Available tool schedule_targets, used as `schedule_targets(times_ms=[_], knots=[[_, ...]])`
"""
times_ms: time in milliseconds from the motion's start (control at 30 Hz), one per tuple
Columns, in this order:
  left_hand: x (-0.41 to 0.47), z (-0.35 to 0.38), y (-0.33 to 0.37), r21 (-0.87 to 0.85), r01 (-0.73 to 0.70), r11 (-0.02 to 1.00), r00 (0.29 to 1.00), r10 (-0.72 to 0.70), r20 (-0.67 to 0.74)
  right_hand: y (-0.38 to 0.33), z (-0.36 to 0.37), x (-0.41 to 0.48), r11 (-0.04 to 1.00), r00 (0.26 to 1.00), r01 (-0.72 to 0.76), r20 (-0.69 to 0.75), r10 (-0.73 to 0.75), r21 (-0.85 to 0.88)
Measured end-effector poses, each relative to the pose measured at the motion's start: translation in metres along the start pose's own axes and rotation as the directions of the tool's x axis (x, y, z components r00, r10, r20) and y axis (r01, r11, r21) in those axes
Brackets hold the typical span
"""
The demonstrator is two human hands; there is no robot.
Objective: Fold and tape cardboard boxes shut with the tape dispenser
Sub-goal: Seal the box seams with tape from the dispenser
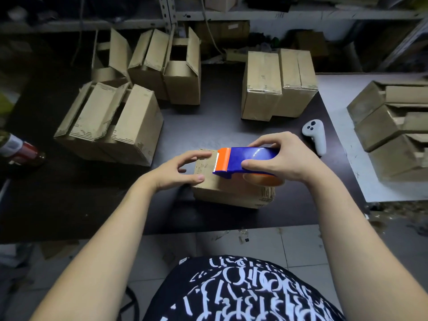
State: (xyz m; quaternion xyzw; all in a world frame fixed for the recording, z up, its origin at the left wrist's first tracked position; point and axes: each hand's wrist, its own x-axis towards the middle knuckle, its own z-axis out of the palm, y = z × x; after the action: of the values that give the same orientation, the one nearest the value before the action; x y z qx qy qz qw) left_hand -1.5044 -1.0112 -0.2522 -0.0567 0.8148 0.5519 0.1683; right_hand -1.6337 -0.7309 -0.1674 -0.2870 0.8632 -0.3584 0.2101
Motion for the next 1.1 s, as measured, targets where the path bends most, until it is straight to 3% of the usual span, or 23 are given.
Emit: schedule_targets(times_ms=[367, 400, 467, 533, 633, 800, 1100], knots=[[0.000, -0.003, 0.004, 0.034, 0.030, 0.999, 0.999, -0.030, 0.012, 0.035, -0.025, -0.030, 0.997, 0.996, -0.083, -0.033, 0.083, 0.012], [0.001, 0.000, 0.007, 0.010, 0.031, 0.999, 0.999, -0.031, -0.031, 0.035, -0.025, -0.029, 0.997, 0.996, -0.080, -0.035, 0.081, 0.019], [0.008, 0.017, 0.016, 0.003, 0.032, 0.999, 0.965, -0.030, -0.262, 0.036, -0.026, -0.028, 0.996, 0.996, -0.084, -0.040, 0.085, 0.039], [0.016, 0.043, 0.031, 0.136, 0.126, 0.983, 0.839, -0.032, -0.543, 0.038, -0.025, -0.028, 0.994, 0.994, -0.092, -0.050, 0.095, 0.063], [0.026, 0.079, 0.053, 0.209, 0.248, 0.946, 0.681, -0.017, -0.732, 0.039, -0.024, -0.028, 0.990, 0.992, -0.109, -0.052, 0.113, 0.085], [0.041, 0.091, 0.050, 0.212, 0.237, 0.948, 0.609, 0.025, -0.792, 0.041, -0.029, -0.033, 0.983, 0.985, -0.134, -0.093, 0.146, 0.122], [0.045, 0.083, 0.049, 0.277, 0.196, 0.941, 0.659, 0.083, -0.748, 0.051, -0.030, -0.043, 0.970, 0.981, -0.132, -0.113, 0.157, 0.204]])
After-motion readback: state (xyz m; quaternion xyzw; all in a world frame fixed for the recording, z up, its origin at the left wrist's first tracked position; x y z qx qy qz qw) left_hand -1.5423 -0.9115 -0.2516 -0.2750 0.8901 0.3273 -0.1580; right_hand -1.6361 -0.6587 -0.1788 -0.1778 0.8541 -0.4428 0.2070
